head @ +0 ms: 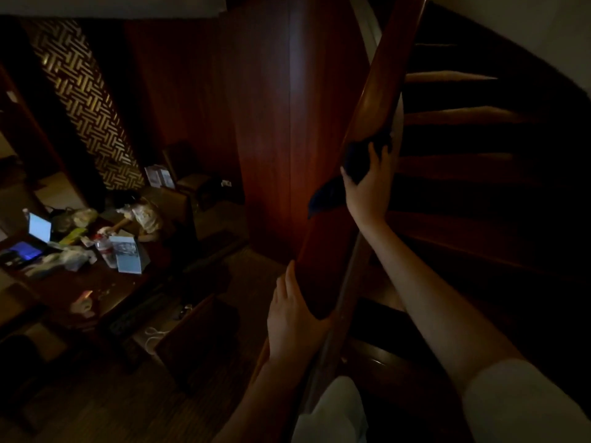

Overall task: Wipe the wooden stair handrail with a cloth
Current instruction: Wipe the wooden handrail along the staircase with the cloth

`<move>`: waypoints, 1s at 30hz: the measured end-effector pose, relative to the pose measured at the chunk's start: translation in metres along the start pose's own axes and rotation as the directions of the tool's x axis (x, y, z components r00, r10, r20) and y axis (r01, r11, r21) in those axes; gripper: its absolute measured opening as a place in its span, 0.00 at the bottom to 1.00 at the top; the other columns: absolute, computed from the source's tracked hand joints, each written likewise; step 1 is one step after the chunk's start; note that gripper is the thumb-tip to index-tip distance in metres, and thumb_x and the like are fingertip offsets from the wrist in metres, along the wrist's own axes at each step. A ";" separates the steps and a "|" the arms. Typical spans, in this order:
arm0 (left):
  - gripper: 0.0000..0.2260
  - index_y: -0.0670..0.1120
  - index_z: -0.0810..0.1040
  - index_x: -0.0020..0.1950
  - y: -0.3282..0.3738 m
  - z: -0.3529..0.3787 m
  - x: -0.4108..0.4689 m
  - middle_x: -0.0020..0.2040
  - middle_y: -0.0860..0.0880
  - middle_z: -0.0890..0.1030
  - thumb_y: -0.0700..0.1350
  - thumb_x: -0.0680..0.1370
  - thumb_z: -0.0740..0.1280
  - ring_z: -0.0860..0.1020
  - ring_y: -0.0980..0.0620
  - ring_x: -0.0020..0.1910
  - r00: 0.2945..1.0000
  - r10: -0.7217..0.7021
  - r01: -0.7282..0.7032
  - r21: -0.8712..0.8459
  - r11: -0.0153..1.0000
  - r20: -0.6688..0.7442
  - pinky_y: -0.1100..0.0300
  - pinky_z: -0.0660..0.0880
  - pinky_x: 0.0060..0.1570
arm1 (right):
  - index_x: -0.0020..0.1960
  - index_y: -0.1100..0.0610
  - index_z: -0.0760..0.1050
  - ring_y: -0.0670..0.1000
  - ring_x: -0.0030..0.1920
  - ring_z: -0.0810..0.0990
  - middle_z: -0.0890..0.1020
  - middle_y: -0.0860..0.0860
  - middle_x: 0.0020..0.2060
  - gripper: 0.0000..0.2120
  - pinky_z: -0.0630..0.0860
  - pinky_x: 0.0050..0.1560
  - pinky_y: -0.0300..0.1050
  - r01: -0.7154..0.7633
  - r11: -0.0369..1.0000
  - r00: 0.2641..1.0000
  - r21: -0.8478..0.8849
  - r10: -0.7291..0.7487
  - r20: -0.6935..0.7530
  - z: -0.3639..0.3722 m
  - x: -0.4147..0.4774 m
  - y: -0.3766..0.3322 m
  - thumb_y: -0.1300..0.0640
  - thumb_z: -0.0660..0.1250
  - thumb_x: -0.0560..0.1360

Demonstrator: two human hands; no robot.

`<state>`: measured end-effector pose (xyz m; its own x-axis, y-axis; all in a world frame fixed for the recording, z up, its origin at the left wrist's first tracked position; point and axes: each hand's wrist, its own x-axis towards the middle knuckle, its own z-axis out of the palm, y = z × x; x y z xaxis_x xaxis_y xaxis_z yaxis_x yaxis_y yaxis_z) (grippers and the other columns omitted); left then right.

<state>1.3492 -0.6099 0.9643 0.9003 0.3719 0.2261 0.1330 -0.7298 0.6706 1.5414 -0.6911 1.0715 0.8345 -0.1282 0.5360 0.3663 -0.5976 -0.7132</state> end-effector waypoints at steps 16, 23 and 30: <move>0.49 0.46 0.56 0.78 -0.022 -0.001 -0.035 0.69 0.49 0.69 0.69 0.67 0.70 0.73 0.51 0.64 0.999 -0.014 0.012 -0.035 0.999 -0.050 0.57 0.74 0.55 | 0.44 0.60 0.78 0.58 0.56 0.79 0.82 0.55 0.45 0.28 0.69 0.59 0.49 0.680 0.510 0.707 -0.527 -0.265 0.655 0.009 -0.001 -0.037 0.34 0.61 0.76; 0.44 0.44 0.64 0.73 -0.058 0.006 -0.087 0.62 0.50 0.74 0.66 0.66 0.74 0.75 0.52 0.60 0.983 -0.175 0.177 0.026 0.984 -0.050 0.65 0.69 0.51 | 0.30 0.54 0.62 0.54 0.37 0.78 0.65 0.48 0.26 0.29 0.58 0.32 0.42 0.934 0.323 0.261 -0.152 -0.329 0.907 0.024 -0.175 -0.038 0.31 0.58 0.76; 0.48 0.47 0.58 0.76 -0.067 0.002 -0.106 0.67 0.52 0.69 0.67 0.65 0.74 0.70 0.54 0.64 0.981 -0.191 0.192 0.060 0.980 -0.019 0.64 0.64 0.53 | 0.38 0.58 0.75 0.59 0.46 0.80 0.78 0.56 0.38 0.20 0.74 0.44 0.50 0.720 0.619 0.647 -0.313 -0.436 0.625 -0.007 -0.069 -0.023 0.40 0.66 0.75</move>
<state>1.2457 -0.6017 0.8942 0.8502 0.5153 0.1075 0.3277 -0.6779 0.6581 1.4724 -0.6740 1.0535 0.6377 0.6727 0.3753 0.6987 -0.7103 0.0860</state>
